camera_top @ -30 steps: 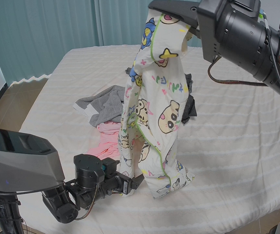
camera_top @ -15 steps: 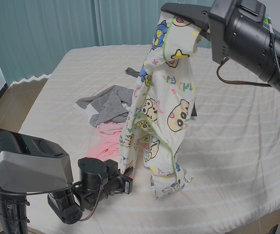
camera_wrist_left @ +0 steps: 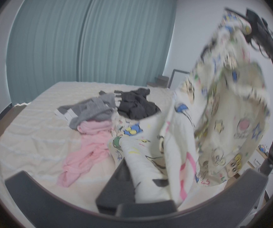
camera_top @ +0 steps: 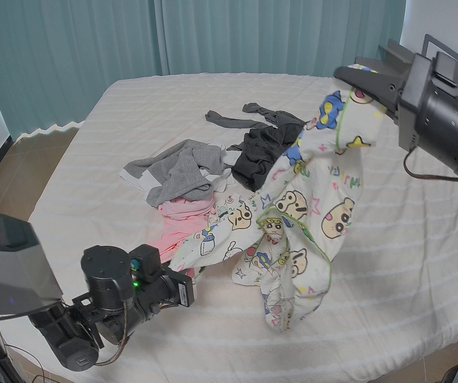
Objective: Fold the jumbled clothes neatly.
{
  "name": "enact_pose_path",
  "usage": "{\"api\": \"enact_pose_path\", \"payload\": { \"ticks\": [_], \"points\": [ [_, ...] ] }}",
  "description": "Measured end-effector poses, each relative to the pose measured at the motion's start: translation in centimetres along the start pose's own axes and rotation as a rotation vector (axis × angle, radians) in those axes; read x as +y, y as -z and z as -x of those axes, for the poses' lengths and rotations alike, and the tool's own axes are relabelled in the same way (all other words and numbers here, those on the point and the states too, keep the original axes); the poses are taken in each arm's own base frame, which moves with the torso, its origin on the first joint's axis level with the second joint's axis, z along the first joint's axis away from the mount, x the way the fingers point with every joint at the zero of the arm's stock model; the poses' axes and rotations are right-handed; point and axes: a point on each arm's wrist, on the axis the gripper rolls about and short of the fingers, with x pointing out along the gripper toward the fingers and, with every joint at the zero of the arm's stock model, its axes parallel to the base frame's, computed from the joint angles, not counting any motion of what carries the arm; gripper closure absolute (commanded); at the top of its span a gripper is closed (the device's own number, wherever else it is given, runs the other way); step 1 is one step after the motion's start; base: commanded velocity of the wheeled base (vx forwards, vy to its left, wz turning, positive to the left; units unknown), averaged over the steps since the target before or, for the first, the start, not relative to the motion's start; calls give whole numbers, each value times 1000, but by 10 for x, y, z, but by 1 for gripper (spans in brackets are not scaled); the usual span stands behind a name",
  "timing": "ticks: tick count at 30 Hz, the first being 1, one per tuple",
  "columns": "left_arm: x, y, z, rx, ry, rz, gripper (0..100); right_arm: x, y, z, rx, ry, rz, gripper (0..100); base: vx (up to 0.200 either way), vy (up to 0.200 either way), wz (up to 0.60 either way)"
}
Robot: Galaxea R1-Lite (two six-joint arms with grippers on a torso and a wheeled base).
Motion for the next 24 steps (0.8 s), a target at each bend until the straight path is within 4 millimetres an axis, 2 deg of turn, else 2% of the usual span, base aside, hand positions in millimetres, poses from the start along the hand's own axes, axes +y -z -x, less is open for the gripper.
{"api": "enact_pose_path", "payload": {
  "ticks": [6,12,20,24],
  "points": [
    [2,-36,31,-109,-49,25,100,-7,-2,34,-17,26,8,100,0,0,0],
    [2,-87,60,-239,-106,56,100,-5,-15,64,-85,27,29,100,0,0,0],
    [2,-156,105,-428,-161,-3,100,2,-31,85,-164,18,168,100,0,0,0],
    [2,-183,124,-516,-185,-13,100,9,-42,90,-211,2,233,100,0,0,0]
  ]
}}
